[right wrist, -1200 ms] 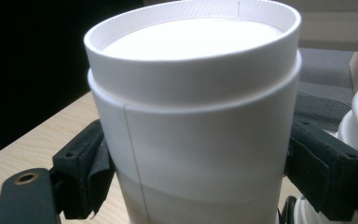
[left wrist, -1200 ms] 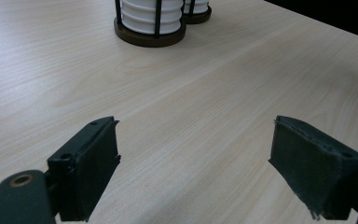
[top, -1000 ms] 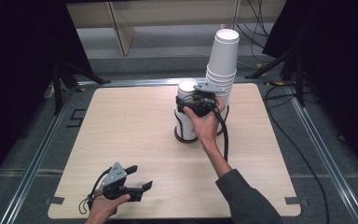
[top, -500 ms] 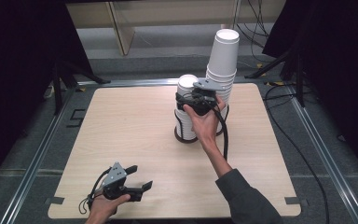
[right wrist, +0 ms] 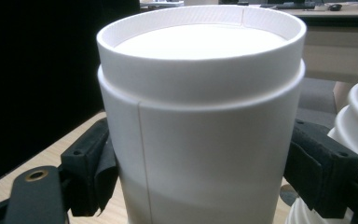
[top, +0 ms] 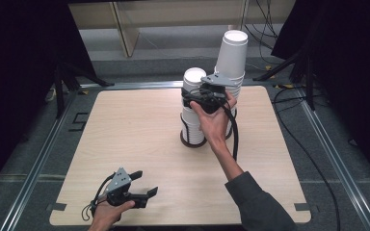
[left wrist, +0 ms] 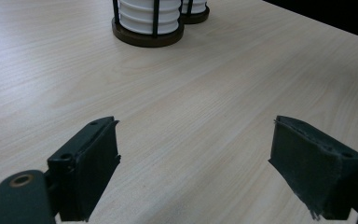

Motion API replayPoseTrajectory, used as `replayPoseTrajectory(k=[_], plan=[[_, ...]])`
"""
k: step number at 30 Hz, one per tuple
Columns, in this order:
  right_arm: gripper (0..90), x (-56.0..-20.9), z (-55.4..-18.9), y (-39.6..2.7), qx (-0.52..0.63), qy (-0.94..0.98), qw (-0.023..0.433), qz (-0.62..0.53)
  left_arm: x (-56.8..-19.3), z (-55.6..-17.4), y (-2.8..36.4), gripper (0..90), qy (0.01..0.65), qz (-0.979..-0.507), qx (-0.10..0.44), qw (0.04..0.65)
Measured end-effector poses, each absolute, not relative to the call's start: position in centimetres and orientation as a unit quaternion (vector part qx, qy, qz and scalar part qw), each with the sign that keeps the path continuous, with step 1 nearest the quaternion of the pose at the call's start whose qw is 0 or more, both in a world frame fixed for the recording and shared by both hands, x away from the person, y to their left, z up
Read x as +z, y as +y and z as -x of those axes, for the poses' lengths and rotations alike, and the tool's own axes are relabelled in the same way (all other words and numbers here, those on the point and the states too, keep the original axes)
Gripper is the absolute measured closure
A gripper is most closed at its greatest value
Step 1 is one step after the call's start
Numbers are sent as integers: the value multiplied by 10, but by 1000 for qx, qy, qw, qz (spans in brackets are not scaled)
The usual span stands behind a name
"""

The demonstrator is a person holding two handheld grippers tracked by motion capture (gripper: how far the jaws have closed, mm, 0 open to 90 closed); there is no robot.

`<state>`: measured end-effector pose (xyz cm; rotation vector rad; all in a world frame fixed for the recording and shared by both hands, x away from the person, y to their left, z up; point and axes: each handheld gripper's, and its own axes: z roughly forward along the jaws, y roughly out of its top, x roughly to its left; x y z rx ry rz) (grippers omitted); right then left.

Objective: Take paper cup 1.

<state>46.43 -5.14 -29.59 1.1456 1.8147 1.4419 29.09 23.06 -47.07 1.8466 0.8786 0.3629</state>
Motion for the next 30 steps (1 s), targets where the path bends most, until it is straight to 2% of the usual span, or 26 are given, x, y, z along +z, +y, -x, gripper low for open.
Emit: replayPoseTrajectory(k=[19,30], plan=[[191,-248,-452,-50,559,661,298,-402,-471,-291,231,145,363,-768,150,507],[191,-252,-424,-55,583,679,245,-371,-470,-291,231,145,367,-767,152,504]])
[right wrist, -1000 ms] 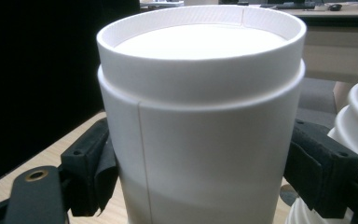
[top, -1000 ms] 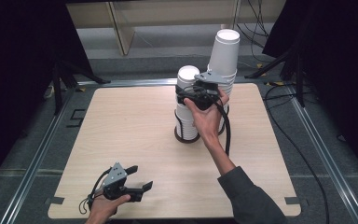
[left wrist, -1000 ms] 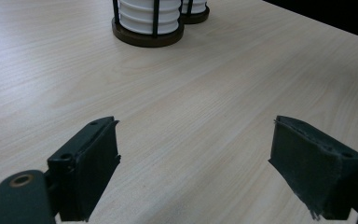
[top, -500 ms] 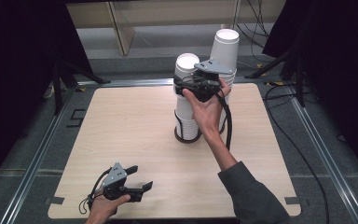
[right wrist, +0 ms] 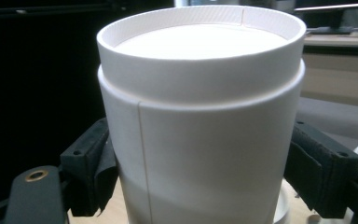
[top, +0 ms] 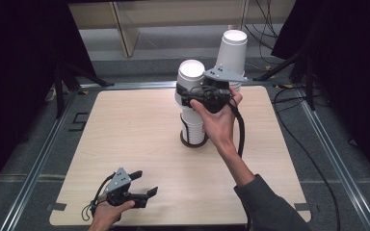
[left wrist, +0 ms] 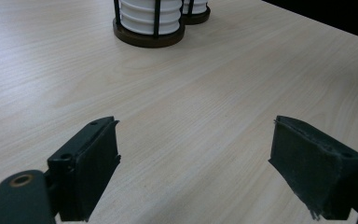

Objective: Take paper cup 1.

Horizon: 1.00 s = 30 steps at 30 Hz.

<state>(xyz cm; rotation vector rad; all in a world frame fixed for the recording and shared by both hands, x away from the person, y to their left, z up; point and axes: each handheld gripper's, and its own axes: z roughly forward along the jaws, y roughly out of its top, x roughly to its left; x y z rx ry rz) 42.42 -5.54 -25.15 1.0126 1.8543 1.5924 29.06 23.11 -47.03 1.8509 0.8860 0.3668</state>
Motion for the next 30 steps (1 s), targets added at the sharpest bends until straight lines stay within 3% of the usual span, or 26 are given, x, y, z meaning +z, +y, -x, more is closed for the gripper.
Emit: replayPoseTrajectory(k=[12,26,30], plan=[[191,-296,-390,-55,587,713,195,-330,-469,-295,232,144,364,-755,160,521],[191,-342,-382,-53,577,733,163,-320,-463,-305,240,145,378,-737,189,528],[190,-354,-379,-51,572,742,131,-324,-464,-304,239,145,369,-735,185,538]])
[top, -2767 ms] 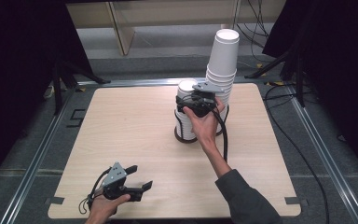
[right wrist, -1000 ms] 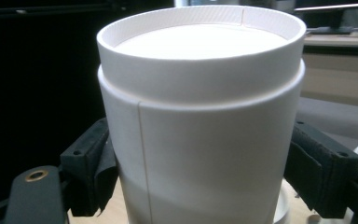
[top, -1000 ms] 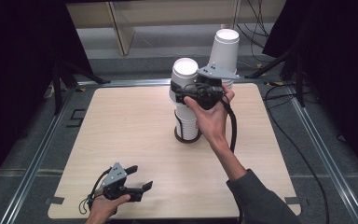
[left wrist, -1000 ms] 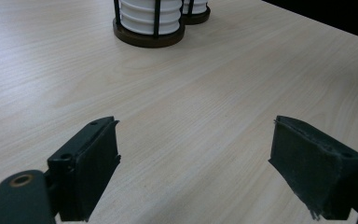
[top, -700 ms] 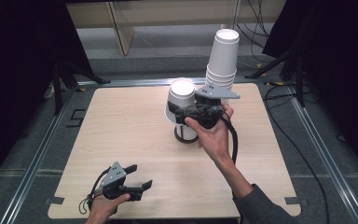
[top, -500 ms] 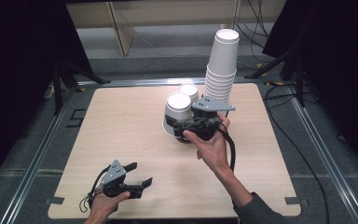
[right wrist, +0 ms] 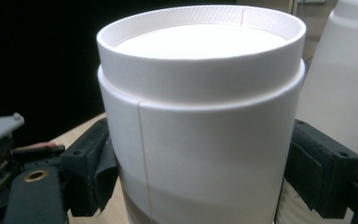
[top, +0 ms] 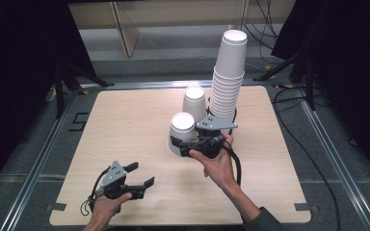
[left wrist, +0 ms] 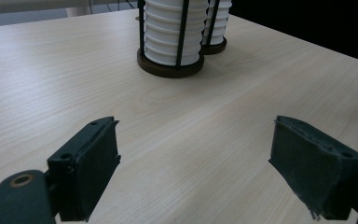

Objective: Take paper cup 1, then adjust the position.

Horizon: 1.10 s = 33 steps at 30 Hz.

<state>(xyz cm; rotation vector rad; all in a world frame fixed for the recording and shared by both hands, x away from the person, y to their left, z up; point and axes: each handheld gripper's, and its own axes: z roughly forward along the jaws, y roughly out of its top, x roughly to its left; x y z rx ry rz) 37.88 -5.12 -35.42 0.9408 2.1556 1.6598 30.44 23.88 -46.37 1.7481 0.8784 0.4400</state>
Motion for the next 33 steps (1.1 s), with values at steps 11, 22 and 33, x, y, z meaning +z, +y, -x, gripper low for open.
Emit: replayPoseTrajectory(k=[11,22,33], plan=[[190,-375,-373,-51,569,751,105,-317,-463,-302,240,145,364,-738,182,539],[189,-388,-367,-42,569,763,107,-288,-463,-300,239,144,362,-733,178,548],[189,-395,-361,-34,565,770,87,-283,-462,-299,237,144,357,-730,176,555]])
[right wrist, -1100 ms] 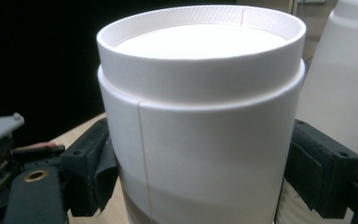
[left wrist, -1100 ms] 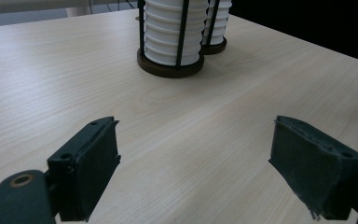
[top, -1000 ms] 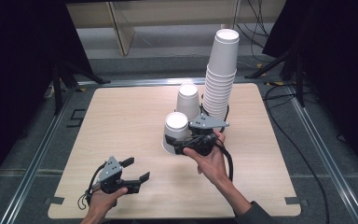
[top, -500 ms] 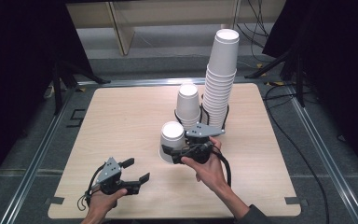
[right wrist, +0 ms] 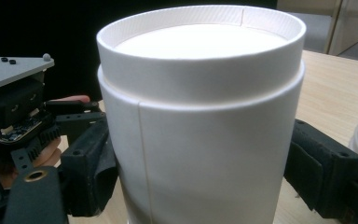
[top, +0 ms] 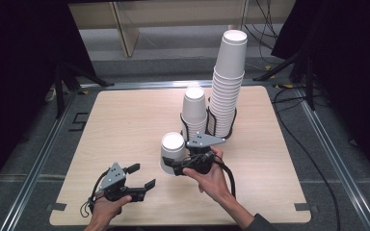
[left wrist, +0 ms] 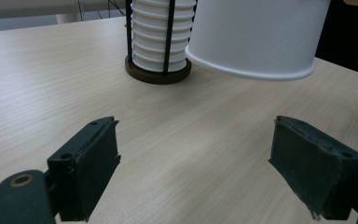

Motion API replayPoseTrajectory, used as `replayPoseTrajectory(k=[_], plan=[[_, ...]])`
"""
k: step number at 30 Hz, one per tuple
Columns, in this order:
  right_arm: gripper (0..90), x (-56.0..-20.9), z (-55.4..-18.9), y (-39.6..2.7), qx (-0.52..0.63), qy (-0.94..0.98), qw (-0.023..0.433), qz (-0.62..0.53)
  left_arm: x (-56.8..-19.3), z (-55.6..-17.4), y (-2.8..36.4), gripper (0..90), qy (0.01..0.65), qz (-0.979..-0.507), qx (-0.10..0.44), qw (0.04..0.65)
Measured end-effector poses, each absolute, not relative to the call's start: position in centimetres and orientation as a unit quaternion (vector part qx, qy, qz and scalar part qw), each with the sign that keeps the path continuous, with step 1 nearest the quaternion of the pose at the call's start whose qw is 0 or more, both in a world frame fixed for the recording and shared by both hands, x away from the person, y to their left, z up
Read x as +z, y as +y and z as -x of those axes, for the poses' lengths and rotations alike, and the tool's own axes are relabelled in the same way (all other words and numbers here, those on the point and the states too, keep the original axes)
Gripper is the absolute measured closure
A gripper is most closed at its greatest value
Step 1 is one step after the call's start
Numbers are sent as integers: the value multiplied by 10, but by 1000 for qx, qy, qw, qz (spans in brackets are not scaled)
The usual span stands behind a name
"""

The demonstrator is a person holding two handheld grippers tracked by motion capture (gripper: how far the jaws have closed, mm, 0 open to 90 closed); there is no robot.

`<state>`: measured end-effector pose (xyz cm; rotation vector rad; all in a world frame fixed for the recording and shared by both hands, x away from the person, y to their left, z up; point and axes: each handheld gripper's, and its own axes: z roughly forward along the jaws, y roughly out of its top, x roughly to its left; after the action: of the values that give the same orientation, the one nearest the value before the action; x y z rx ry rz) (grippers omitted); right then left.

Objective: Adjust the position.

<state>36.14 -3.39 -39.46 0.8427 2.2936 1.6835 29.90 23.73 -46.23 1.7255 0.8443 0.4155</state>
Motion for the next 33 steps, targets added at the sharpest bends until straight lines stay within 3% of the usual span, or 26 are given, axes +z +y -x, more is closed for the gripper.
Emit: replayPoseTrajectory(k=[12,21,26,33], plan=[[189,-400,-355,-19,572,772,64,-270,-458,-300,230,144,337,-714,163,591],[190,-404,-352,-8,575,778,68,-243,-457,-300,216,141,309,-730,157,589],[191,-405,-347,-4,569,782,75,-243,-459,-302,210,69,306,-726,164,594],[191,-406,-339,3,577,778,41,-244,-459,-302,205,8,305,-729,167,590]])
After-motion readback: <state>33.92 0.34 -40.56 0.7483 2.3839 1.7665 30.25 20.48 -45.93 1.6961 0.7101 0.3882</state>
